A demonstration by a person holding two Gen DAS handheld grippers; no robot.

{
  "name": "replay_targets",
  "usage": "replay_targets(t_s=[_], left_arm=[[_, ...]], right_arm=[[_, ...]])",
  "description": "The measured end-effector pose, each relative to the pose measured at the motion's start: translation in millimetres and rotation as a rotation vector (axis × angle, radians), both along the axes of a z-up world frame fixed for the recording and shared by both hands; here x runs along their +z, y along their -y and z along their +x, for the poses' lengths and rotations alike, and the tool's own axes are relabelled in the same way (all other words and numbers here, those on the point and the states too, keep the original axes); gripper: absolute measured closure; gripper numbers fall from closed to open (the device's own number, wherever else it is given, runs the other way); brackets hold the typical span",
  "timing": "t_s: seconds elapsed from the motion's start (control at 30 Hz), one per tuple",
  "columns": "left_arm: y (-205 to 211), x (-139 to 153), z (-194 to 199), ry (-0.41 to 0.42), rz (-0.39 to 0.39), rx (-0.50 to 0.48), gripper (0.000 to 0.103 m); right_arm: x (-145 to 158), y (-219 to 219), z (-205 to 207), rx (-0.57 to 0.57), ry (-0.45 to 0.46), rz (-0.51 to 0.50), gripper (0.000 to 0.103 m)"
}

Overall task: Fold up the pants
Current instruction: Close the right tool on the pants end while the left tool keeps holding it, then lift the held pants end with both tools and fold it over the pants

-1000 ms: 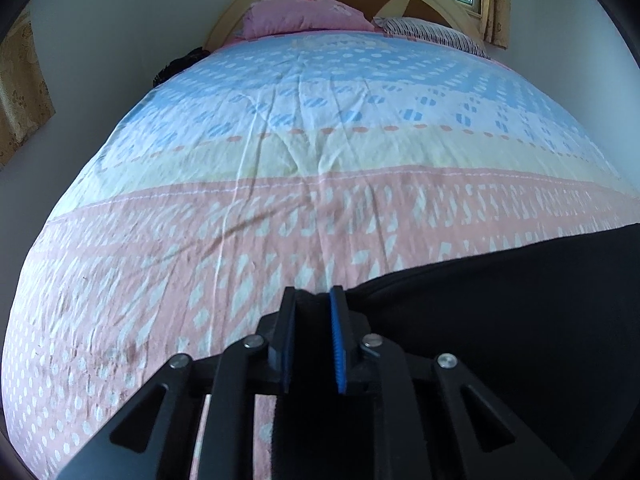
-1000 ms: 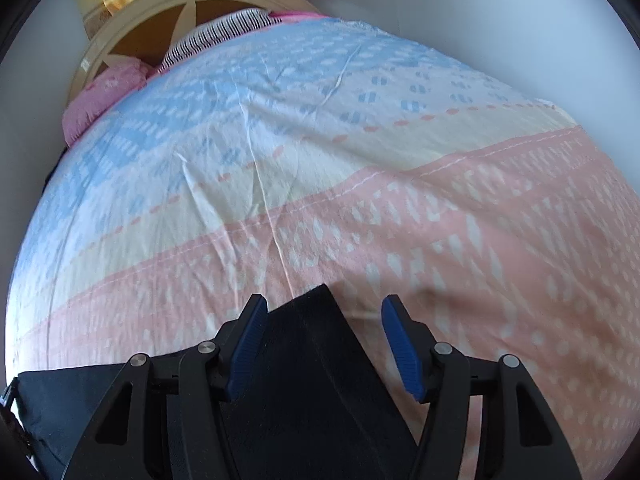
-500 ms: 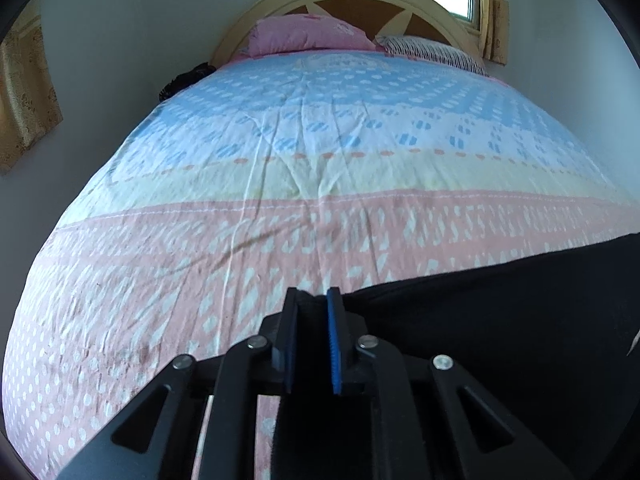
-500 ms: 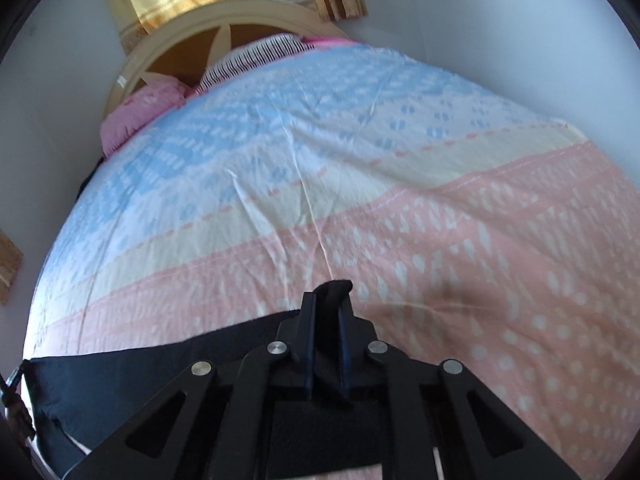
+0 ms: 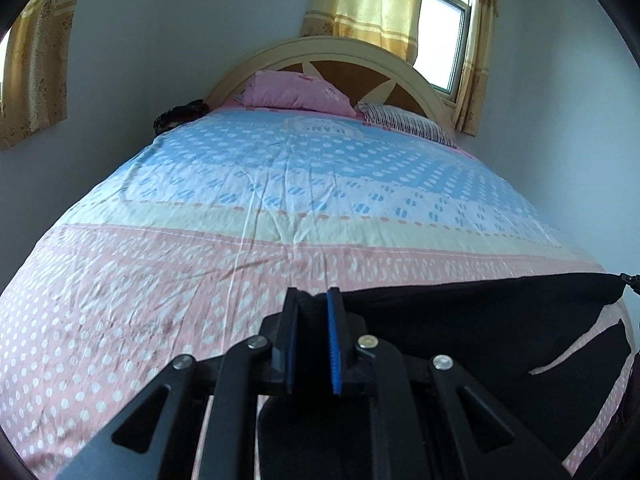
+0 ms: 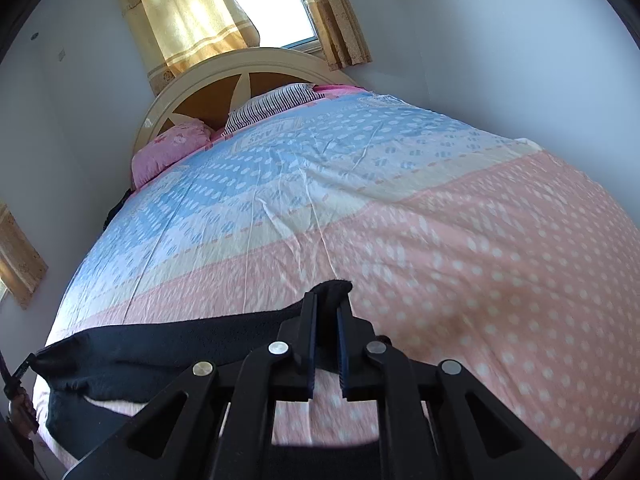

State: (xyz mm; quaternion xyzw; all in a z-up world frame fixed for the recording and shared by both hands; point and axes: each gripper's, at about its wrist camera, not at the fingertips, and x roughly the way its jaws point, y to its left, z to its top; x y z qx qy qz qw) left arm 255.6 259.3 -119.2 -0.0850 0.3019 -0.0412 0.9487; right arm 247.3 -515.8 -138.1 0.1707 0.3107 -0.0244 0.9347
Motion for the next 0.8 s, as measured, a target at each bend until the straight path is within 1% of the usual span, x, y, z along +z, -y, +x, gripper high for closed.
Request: replay_targets(t_s=[0.07,0.23,0.37,0.47,0.5,0.57,0.6,0.63,0.67,0.73,0.77,0.8], left_arm=[[-3.2,0.8,-12.5,0.012,-0.015,-0.005,0.09],[-9.6,-5.8,-42.8,0.02,-0.014,-0.032,0.09],[-7.3,-13.3,-64.3,0.028,0.003,-0.058,0.089],[-4.4,-25.0,-77.3,0.014,0.012,-0.077,0.089],[-3.8,-29.2,-80.5,0.008,0.014,-0.078,0.089],[-2.4,-38.7,-85.1,-0.008,0.013,-0.08,0.089],[-2.1,-42.0,-86.7,-0.013,0.011,-0.077,0.09],[-1.5,-45.6,-88.1,-0.018,0.009,-0.075,0.089],[-1.4,-48.3,-89.6,-0.021,0.009,-0.073,0.09],[-0.5,-51.7,-91.0,-0.02,0.01,-0.071,0.089],[-0.4,-52.5,-91.5,-0.018,0.01,-0.07,0.089],[-0.1,-52.8,-91.8,-0.015,0.012,-0.069,0.089]], right_arm=[[-3.8,3.4,-15.0,-0.007,-0.007,0.008,0.095],[-18.0,9.8,-48.2,-0.028,-0.038,0.02,0.095],[-38.7,16.0,-68.9,-0.052,-0.091,0.029,0.095],[-57.0,18.8,-74.2,-0.053,-0.146,0.039,0.095],[-61.1,19.9,-76.8,-0.061,-0.151,0.045,0.095],[-61.1,20.4,-83.0,-0.085,-0.153,0.059,0.087],[-57.7,19.7,-85.9,-0.105,-0.151,0.049,0.074],[-51.6,15.9,-89.8,-0.125,-0.146,0.018,0.065],[-45.4,10.8,-94.0,-0.134,-0.136,-0.018,0.064],[-21.5,-12.0,-104.1,-0.137,-0.093,-0.142,0.064],[-11.8,-23.0,-107.9,-0.131,-0.074,-0.187,0.064],[1.6,-42.1,-112.3,-0.096,-0.043,-0.238,0.064]])
